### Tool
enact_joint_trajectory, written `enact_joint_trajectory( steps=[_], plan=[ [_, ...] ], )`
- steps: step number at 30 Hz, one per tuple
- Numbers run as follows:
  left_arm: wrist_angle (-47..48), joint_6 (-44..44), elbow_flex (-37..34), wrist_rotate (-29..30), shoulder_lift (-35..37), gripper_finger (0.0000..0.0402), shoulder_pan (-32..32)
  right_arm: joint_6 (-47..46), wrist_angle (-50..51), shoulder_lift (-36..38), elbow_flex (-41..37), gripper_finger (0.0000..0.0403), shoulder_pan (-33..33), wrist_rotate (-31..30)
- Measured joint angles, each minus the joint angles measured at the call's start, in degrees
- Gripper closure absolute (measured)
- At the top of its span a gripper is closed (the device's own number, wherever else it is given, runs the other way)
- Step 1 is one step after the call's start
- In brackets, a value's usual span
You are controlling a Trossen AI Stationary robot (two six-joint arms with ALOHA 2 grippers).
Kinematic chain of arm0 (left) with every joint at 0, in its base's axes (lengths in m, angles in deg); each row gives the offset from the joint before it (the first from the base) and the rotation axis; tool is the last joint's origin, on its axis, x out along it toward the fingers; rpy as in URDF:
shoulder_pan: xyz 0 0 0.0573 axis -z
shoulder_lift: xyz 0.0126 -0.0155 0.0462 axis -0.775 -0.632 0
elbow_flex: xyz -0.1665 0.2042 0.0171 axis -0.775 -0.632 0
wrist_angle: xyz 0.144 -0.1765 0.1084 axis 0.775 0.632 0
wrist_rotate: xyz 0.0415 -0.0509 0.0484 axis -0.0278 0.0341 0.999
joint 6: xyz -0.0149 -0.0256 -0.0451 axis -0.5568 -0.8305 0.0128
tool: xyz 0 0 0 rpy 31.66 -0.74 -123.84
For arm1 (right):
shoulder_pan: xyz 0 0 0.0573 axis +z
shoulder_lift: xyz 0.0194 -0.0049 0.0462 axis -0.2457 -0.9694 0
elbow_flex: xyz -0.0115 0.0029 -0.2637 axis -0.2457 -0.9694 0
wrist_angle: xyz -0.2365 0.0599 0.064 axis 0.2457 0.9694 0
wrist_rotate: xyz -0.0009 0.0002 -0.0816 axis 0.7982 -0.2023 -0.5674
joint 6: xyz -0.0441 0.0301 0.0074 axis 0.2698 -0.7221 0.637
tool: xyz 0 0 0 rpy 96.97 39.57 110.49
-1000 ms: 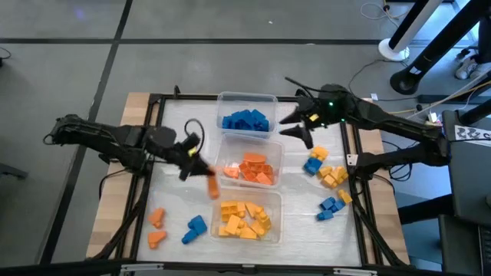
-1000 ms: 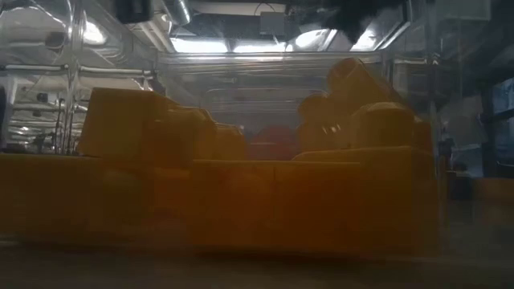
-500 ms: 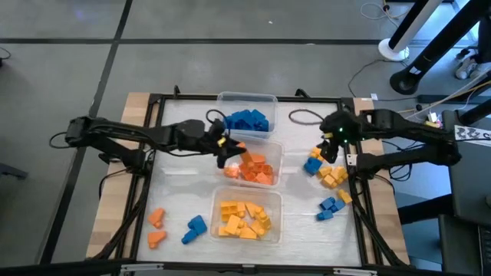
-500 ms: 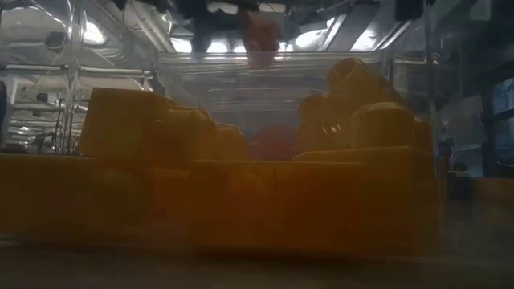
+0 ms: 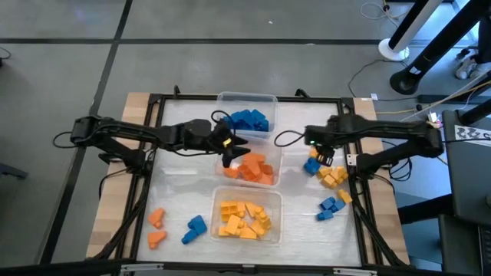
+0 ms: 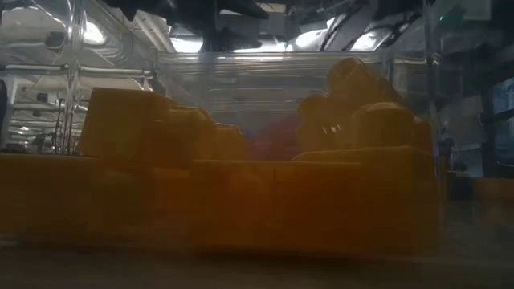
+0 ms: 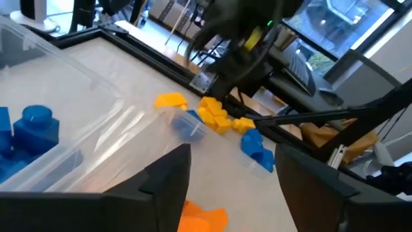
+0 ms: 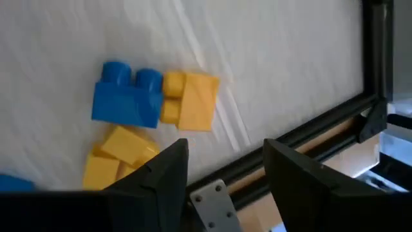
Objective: Sort blocks
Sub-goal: Put the orange game piece into the middle transparent bin, then put the yellow game piece into the bottom transparent bin
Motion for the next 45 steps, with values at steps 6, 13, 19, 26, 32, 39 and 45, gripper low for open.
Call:
enact_joint_trajectory(
  steps=[6, 13, 19, 26, 32, 39, 45],
  plan=[
    [0.1, -0.2, 0.0, -1.4, 0.4, 0.0189, 0.1, 7.0, -4.3, -6.1, -4.5, 0.0204, -6.3, 7.0],
    [0.1, -0.4, 0.0, -2.5, 0.4, 0.0189, 0.2, 10.4, -13.0, -6.8, -12.3, 0.0204, -13.0, 12.6],
    [0.1, -0.4, 0.0, -2.5, 0.4, 0.0189, 0.2, 11.7, -19.0, -6.8, -16.8, 0.0204, -14.5, 12.7],
    [0.1, -0.4, 0.0, -2.5, 0.4, 0.0189, 0.2, 11.6, -23.5, -6.8, -21.1, 0.0204, -14.4, 10.5],
    [0.1, -0.5, 0.0, -2.5, 0.4, 0.0189, 0.2, 11.6, -27.2, -6.6, -23.5, 0.0204, -14.4, 9.2],
    [0.1, -0.5, 0.0, -2.5, 0.4, 0.0189, 0.2, 11.5, -29.4, -6.6, -25.1, 0.0221, -14.4, 9.2],
    [0.1, -2.0, 0.0, -2.5, 0.4, 0.0189, 0.2, 11.7, -31.5, -6.6, -25.1, 0.0245, -14.4, 10.0]
  ],
)
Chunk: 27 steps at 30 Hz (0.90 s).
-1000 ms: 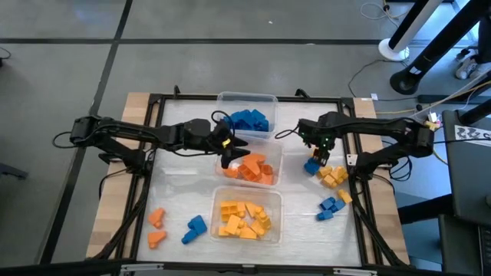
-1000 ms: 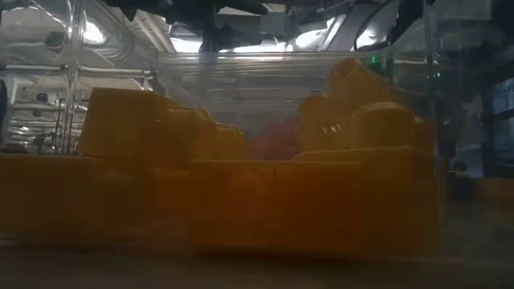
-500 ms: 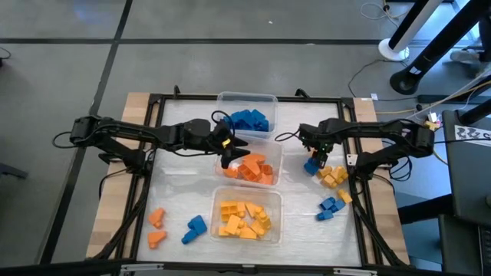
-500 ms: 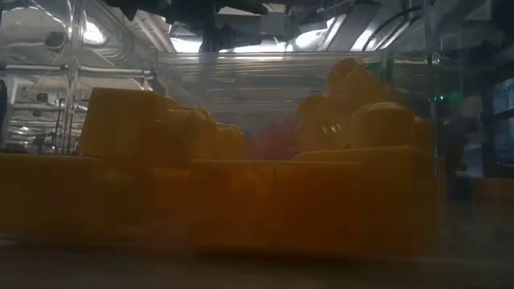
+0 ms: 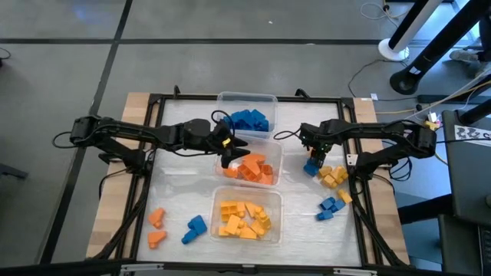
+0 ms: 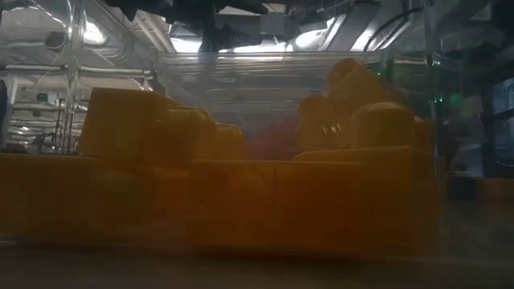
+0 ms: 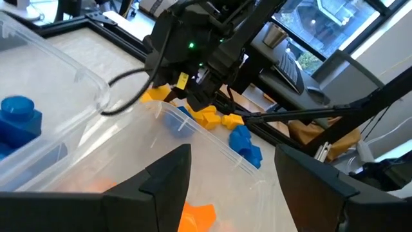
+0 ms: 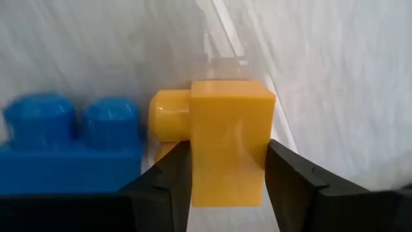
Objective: Sort blocks
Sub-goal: Put the yellow game piece into the bottom transparent bin
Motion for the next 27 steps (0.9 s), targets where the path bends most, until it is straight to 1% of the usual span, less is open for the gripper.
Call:
enact_joint_trajectory(
  steps=[4, 7, 11, 15, 22, 24, 27],
  plan=[
    [0.0, -2.1, 0.0, 0.0, 0.0, 0.0189, 0.0, -0.1, -0.9, -0.1, 0.0, 0.0244, 0.0, 1.5],
    [0.0, -2.1, 0.0, 0.0, 0.1, 0.0189, 0.0, -0.1, -0.9, 0.2, 0.2, 0.0234, 0.0, 3.3],
    [-0.8, -0.9, 0.0, -0.1, 1.0, 0.0189, 0.0, 0.1, 3.5, -0.2, 3.0, 0.0236, 0.0, 4.6],
    [-1.8, 0.5, 0.0, -1.1, 2.9, 0.0189, 0.0, 2.0, 9.6, 0.0, 8.4, 0.0239, 0.0, 4.2],
    [0.0, 3.9, 0.0, -1.3, 7.9, 0.0189, 0.2, 3.4, 18.7, 0.1, 19.7, 0.0236, 0.1, 4.3],
    [1.3, 5.4, 0.0, -1.3, 9.7, 0.0189, 0.3, 3.4, 19.7, 0.1, 23.8, 0.0236, 0.1, 5.3],
    [4.3, 7.9, 0.0, -1.4, 12.5, 0.0189, 0.6, 3.4, 20.5, 0.1, 30.1, 0.0236, 0.1, 8.9]
  ],
)
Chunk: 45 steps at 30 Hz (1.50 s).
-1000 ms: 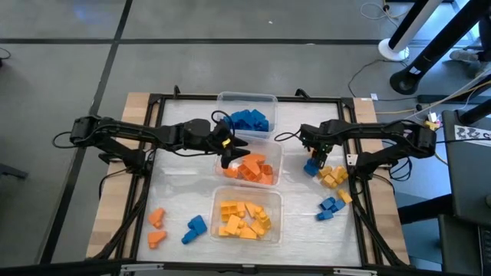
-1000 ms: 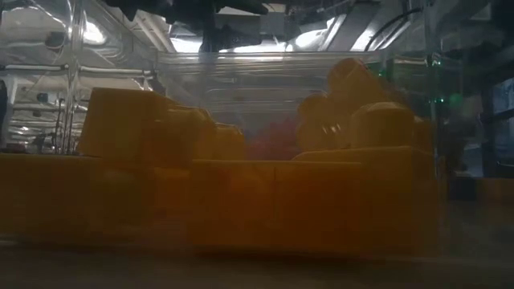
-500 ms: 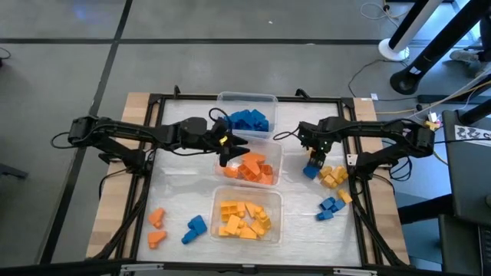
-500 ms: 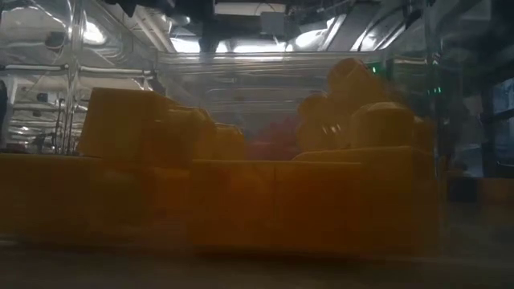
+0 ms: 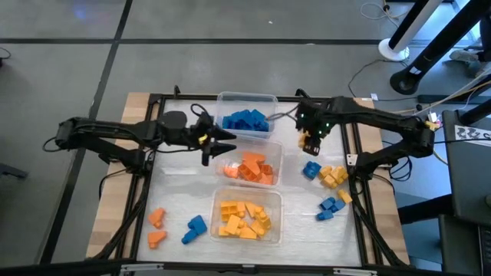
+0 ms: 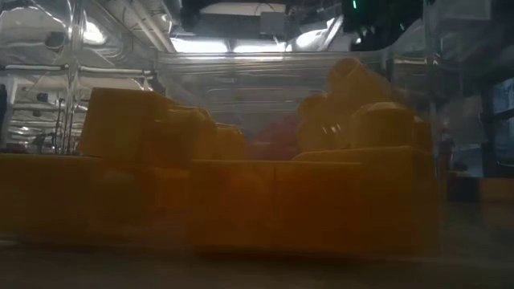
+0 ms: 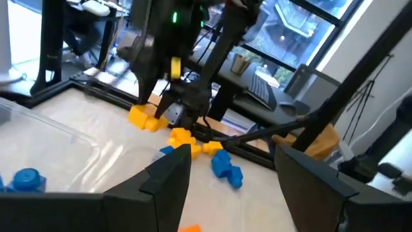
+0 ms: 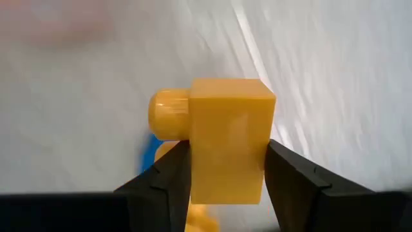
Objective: Sort blocks
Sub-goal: Put the yellow game piece into the bottom transparent bin
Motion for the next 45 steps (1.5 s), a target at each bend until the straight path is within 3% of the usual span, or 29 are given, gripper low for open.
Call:
enact_joint_trajectory(
  steps=[5, 10, 16, 23, 30, 36, 45],
  plan=[
    [6.9, 2.8, 0.0, -0.1, 5.2, 0.0189, 0.5, -0.9, -0.9, 0.0, 11.0, 0.0236, 4.0, 5.3],
    [17.6, 2.8, 0.0, -0.6, 10.8, 0.0189, 1.5, -6.3, -7.8, 0.1, 17.9, 0.0236, 14.0, 6.0],
    [32.0, -0.1, 0.0, -8.1, 15.2, 0.0189, 5.6, -8.2, -25.2, -0.7, 17.4, 0.0236, 28.5, 2.8],
    [39.3, -5.0, 0.0, -9.1, 15.1, 0.0189, 14.5, -7.8, -32.9, -6.5, 17.0, 0.0235, 39.2, -4.2],
    [40.8, -10.9, 0.0, -11.1, 14.6, 0.0189, 23.3, -7.8, -36.7, -15.1, 16.9, 0.0235, 42.7, -5.2],
    [50.2, -28.6, 0.0, -15.1, 14.5, 0.0189, 30.7, -7.9, -42.4, -20.8, 16.9, 0.0235, 42.7, -1.6],
    [64.4, -49.9, 0.0, -15.2, 12.4, 0.0189, 39.3, -8.0, -42.4, -22.4, 16.9, 0.0235, 42.7, -0.5]
  ],
)
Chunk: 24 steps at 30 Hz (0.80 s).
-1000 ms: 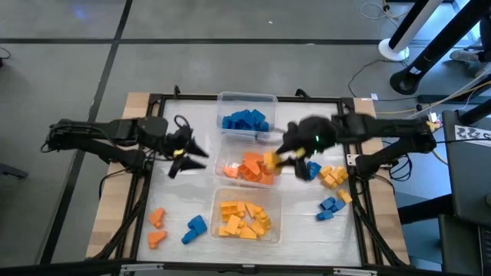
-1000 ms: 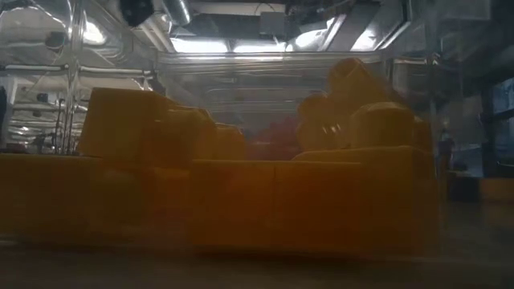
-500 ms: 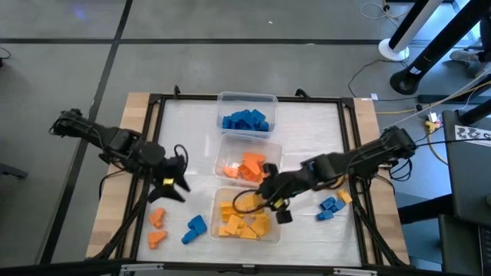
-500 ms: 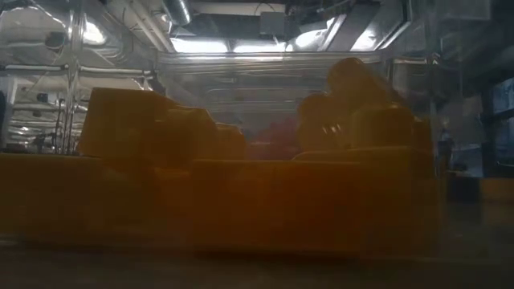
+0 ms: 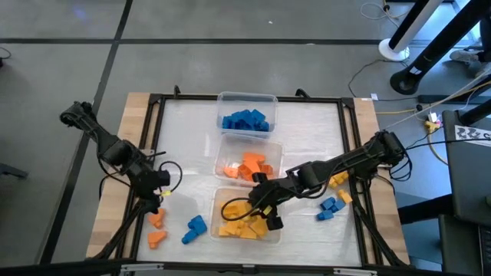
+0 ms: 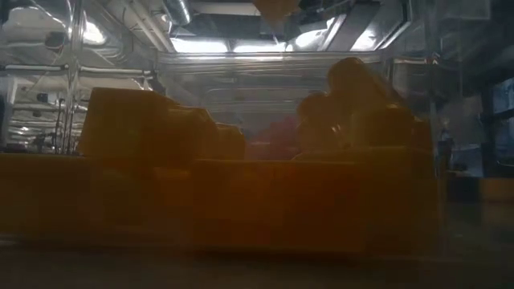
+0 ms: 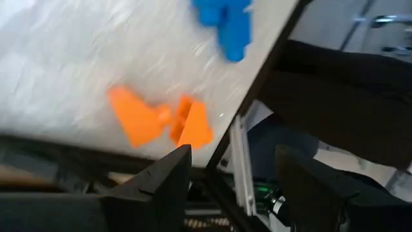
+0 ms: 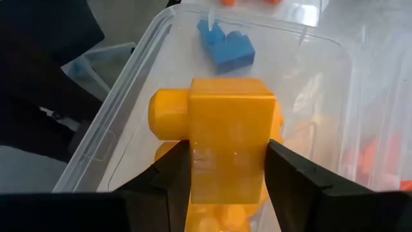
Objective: Sort blocks
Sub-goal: Put the yellow game piece into the bottom transparent bin
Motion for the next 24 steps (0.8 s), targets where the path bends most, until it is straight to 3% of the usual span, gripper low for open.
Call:
enact_joint_trajectory(
  steps=[7, 16, 24],
  plan=[
    [0.8, -9.8, -0.6, 0.0, -4.3, 0.0189, 5.3, -0.1, 0.3, -0.1, 0.0, 0.0227, 0.0, 0.3],
    [0.9, -11.1, -0.6, 0.6, -14.6, 0.0189, 8.3, -0.5, 0.4, -0.2, 0.0, 0.0135, -0.1, -0.5],
    [0.8, -13.2, -0.6, 4.1, -26.0, 0.0189, 8.3, -0.6, 0.3, -0.2, 0.0, 0.0110, 0.0, -0.7]
  ],
)
